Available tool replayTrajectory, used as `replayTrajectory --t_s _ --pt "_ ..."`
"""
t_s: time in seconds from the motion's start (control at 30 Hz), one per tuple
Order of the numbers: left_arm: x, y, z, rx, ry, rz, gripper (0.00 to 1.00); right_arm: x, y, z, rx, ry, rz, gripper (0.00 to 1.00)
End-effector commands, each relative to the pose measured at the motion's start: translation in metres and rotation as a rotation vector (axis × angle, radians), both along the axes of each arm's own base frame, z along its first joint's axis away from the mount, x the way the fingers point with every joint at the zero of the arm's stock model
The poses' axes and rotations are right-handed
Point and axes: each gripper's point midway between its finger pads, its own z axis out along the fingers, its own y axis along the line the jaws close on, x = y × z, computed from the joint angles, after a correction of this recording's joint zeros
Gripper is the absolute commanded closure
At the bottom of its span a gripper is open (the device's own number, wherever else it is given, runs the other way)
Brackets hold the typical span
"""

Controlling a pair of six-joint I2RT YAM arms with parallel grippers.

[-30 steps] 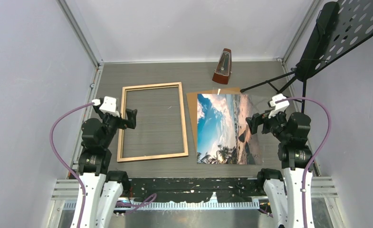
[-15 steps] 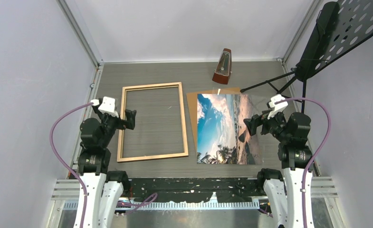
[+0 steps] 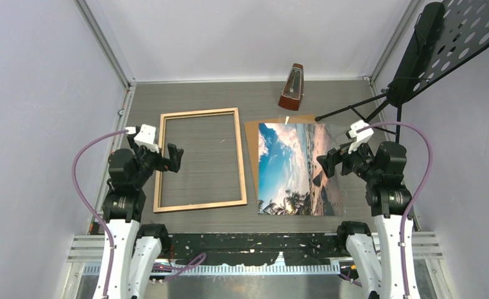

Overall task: Put the photo into the frame
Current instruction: Pick up the photo frame item at the center of the board.

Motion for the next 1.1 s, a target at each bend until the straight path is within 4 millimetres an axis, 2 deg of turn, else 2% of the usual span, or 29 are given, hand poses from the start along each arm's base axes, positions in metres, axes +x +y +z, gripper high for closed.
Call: replayTrajectory --t_s 0.0,0.2,0.33,0.53,0.77,0.9,1.07 --pt "-0.001 -0.014 0.020 -0.038 -0.009 -0.077 0.01 0.009 0.002 -0.011 -0.050 0.025 0.016 0.05" --pt "0.013 -0.024 0.002 -0.053 0.095 -0.124 0.01 0.015 -0.006 -0.040 -0.106 0.084 -0.019 0.05" --pt "0.019 -0.050 -0.004 -0.030 0.148 -0.209 0.01 0.020 -0.018 -0.049 -0.125 0.120 -0.087 0.05" --pt "0.024 -0.098 -0.009 -0.005 0.201 -0.335 0.01 0.024 -0.029 -0.054 -0.186 0.116 -0.117 0.05" --pt "0.032 -0.159 -0.022 -0.001 0.263 -0.456 0.01 0.023 -0.063 -0.091 -0.386 0.164 -0.118 0.05" --pt "0.032 -0.202 -0.025 -0.055 0.316 -0.530 0.01 0.020 -0.078 -0.105 -0.411 0.241 -0.120 0.05" --pt "0.030 -0.252 -0.043 -0.057 0.403 -0.613 0.01 0.016 -0.094 -0.131 -0.391 0.338 -0.132 0.05"
